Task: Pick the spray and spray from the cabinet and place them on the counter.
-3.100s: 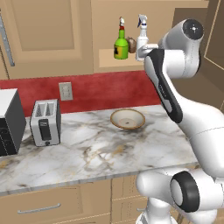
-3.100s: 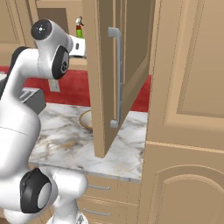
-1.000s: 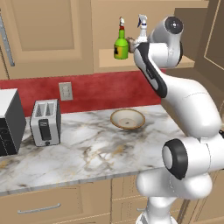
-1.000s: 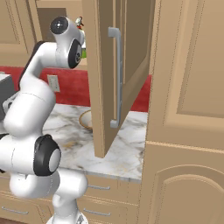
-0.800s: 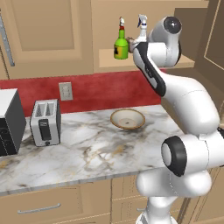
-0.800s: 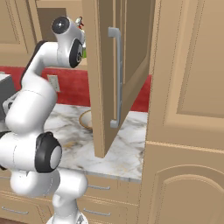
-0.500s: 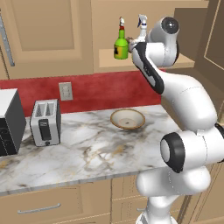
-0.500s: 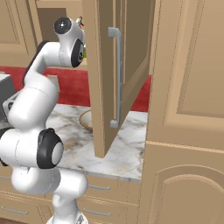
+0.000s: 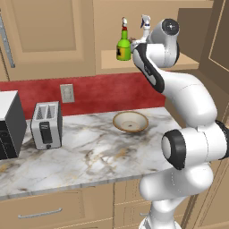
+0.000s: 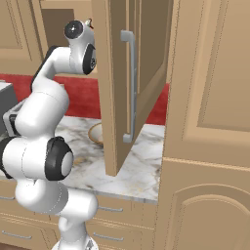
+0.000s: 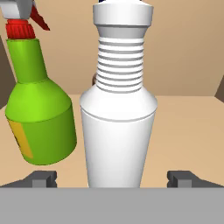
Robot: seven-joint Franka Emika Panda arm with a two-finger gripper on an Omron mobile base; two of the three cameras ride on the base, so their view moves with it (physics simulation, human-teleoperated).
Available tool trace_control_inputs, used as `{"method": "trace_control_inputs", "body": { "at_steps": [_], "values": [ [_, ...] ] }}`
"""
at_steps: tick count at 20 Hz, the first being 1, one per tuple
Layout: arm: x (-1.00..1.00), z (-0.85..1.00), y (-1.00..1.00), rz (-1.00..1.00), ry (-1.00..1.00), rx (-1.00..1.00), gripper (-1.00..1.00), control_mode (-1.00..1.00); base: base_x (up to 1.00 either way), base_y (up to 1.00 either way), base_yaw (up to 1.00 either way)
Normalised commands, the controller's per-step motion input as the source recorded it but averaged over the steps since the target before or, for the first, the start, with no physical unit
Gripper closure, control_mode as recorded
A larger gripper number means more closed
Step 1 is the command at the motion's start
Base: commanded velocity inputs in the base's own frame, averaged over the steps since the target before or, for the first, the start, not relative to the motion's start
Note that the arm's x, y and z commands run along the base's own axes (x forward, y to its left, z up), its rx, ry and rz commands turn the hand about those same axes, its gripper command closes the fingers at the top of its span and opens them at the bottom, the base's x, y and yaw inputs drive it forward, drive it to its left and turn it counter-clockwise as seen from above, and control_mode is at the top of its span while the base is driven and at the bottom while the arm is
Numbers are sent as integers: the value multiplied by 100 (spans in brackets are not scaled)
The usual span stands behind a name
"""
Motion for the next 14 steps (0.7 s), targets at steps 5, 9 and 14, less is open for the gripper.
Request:
{"method": "trace_control_inputs", "body": {
  "at_steps": [5,9,14],
  "values": [
    [20,0,0,0,0,0,-100,-100,0,0,0],
    [13,-1,0,1,0,0,-100,-100,0,0,0],
    [10,-2,0,1,0,0,-100,-100,0,0,0]
  ]
}}
